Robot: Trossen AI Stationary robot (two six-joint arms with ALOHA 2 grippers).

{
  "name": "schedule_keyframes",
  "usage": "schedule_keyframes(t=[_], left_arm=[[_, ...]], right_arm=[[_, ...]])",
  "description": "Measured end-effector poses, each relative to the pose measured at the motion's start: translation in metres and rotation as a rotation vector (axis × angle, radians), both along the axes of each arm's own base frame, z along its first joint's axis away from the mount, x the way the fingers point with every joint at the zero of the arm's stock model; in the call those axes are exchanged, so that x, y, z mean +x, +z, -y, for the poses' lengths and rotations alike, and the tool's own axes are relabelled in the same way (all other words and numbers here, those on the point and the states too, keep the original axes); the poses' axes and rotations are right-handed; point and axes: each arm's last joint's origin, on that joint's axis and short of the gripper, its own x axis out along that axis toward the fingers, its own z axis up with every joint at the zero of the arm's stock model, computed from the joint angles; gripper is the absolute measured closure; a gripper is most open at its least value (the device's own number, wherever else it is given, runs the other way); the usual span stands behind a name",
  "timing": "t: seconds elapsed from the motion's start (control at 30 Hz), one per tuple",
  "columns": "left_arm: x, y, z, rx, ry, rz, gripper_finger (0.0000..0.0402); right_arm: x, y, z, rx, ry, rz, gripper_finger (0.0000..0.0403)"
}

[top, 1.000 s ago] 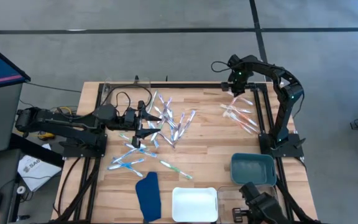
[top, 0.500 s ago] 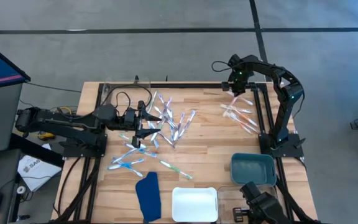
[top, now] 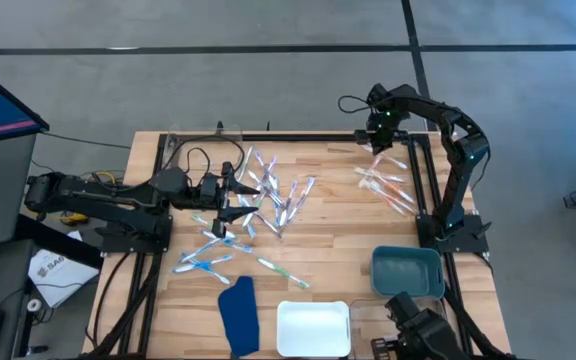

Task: Pick & Place Toothbrushes
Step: Adjust the orange toothbrushes

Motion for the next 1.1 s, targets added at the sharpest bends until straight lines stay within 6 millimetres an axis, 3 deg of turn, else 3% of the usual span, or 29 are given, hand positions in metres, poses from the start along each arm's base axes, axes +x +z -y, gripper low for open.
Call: schedule_keyframes(t=[0.27,0.57,0.87,1.1], left_arm=[[0.0,0.0,0.0,0.0,0.0,0.0,0.0215],[0.0,-0.003,0.0,-0.004,-0.001,-0.034,0.0215],[0.003,-0.006,-0.001,-0.003,0.019,-0.05,0.0215],[0.013,-0.014,-0.003,-0.009,0.081,-0.062,0.0215]], right_arm=[[0.011,0.054,-0.01,-0.167,0.055,0.096,0.0403],[0.018,0.1,-0.054,-0.307,0.192,0.159,0.0403],[0.007,0.096,-0.093,-0.331,0.243,0.178,0.0403],[-0.016,0.085,-0.12,-0.36,0.221,0.199,0.0403]])
